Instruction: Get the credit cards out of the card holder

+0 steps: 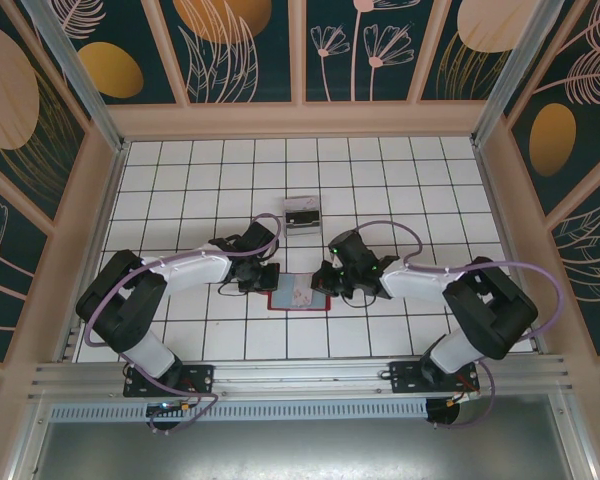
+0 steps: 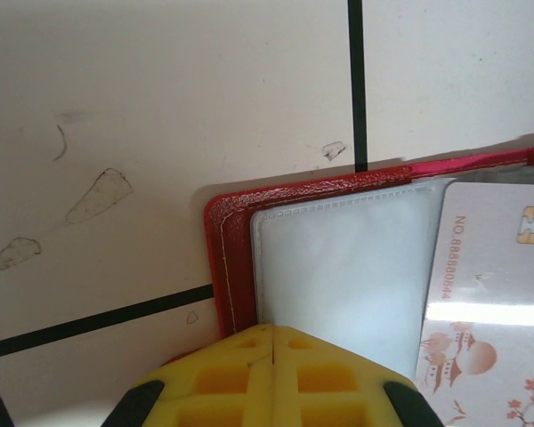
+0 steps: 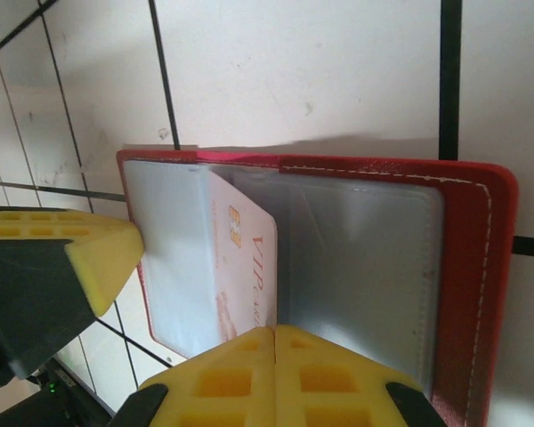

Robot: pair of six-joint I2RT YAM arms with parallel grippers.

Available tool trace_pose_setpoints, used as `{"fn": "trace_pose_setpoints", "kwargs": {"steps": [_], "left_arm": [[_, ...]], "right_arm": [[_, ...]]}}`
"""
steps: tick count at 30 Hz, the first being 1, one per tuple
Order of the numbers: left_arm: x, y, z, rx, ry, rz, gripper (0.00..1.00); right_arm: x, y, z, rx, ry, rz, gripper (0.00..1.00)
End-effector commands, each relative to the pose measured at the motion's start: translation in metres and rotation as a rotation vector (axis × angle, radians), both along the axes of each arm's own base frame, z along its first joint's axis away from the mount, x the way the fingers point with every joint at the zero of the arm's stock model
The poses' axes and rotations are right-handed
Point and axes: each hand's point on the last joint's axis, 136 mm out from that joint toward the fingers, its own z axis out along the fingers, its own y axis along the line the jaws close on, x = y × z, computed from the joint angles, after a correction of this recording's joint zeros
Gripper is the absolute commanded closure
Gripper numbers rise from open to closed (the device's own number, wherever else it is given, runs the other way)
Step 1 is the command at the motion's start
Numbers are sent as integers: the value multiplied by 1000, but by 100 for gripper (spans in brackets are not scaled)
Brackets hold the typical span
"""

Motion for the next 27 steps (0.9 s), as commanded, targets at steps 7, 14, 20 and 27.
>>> {"fn": "trace_pose_setpoints", "kwargs": {"steps": [7, 14, 20, 27], "left_arm": [[-8, 17, -10, 86, 27, 0, 97], [-2, 12, 1, 48, -12, 2, 94], [-2, 8, 4, 19, -20, -4, 89], [-1, 4, 14, -15, -44, 2, 85]], "right_arm": [[8, -8, 27, -20, -66, -7, 100], [18, -8, 42, -48, -121, 15, 100], [30, -17, 48, -163, -232, 101, 100], [47, -22, 64, -299, -398, 305, 100]]}}
